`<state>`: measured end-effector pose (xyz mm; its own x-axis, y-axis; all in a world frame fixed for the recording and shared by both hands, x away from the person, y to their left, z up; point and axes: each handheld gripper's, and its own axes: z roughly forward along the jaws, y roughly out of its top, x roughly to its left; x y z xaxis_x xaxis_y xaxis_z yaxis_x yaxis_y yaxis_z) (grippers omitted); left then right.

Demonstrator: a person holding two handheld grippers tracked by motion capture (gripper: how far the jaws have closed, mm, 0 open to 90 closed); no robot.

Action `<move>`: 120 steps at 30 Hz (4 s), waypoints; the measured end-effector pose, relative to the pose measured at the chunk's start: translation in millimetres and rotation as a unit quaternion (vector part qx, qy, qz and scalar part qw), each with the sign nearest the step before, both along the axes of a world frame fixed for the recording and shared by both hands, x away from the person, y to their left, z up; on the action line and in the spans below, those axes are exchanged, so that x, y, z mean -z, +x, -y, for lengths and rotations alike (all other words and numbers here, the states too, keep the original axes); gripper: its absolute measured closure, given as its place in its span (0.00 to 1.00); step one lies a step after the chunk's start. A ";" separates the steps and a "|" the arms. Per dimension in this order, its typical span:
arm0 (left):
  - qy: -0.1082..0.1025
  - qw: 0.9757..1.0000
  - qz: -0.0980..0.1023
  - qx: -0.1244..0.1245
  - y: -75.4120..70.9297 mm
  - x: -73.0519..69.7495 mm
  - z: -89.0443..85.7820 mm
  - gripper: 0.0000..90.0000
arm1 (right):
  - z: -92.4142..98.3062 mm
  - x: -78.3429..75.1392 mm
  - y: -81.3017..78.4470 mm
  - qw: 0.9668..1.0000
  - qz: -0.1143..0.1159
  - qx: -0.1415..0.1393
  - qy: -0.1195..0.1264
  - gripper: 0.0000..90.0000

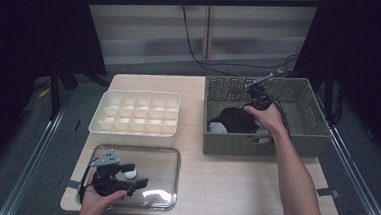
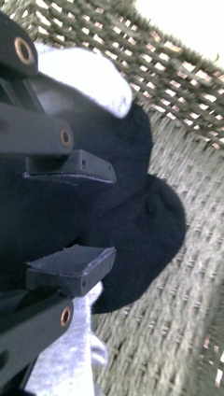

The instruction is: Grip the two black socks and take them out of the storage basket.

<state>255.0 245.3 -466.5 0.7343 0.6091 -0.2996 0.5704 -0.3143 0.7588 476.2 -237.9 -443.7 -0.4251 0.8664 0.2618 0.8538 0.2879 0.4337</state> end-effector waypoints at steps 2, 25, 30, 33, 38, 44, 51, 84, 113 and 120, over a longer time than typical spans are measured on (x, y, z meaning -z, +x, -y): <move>-0.001 1.000 0.001 0.000 -0.6 -0.1 0.6 0.18 | -1.1 1.4 0.4 1.000 -0.002 0.000 -0.012 0.62; -0.004 1.000 0.009 -0.004 0.8 -0.6 0.5 0.18 | -8.6 -1.5 -2.7 0.999 -0.002 -0.037 0.008 0.98; -0.003 1.000 0.010 -0.007 1.2 -0.3 -0.4 0.18 | 0.8 -11.3 -4.8 0.998 0.029 -0.012 0.056 0.99; -0.002 1.000 0.010 -0.007 1.3 0.0 -0.3 0.18 | 4.4 -16.4 -7.0 0.996 0.041 -0.004 0.075 0.99; -0.001 1.000 0.009 -0.005 1.1 -0.1 0.1 0.18 | 7.6 -25.6 -10.6 0.992 0.068 -0.001 0.102 0.99; -0.002 1.000 0.011 -0.002 -0.1 -0.6 0.6 0.18 | 11.6 -36.8 -17.5 0.987 0.097 0.005 0.127 0.99; -0.004 1.000 0.008 -0.003 0.2 0.0 1.3 0.17 | 12.1 -42.5 -24.1 0.982 0.117 0.008 0.148 0.99; -0.005 1.000 0.016 0.017 -1.5 -3.9 7.7 0.16 | 7.3 -79.7 -45.9 0.960 0.182 0.002 0.213 0.99; -0.015 0.999 0.024 0.027 -0.4 -7.5 14.3 0.15 | 10.3 -127.1 -51.0 0.938 0.232 0.007 0.259 0.99; -0.008 0.999 0.023 0.028 -1.1 -6.0 13.4 0.14 | 6.9 -137.3 -54.9 0.933 0.243 -0.001 0.264 0.99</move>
<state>253.8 231.9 -460.5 0.7804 0.5620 -0.2741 0.5163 -0.3319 0.7895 421.3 -244.8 -306.4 -0.6070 0.6698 0.4276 0.5188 -0.0736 0.8517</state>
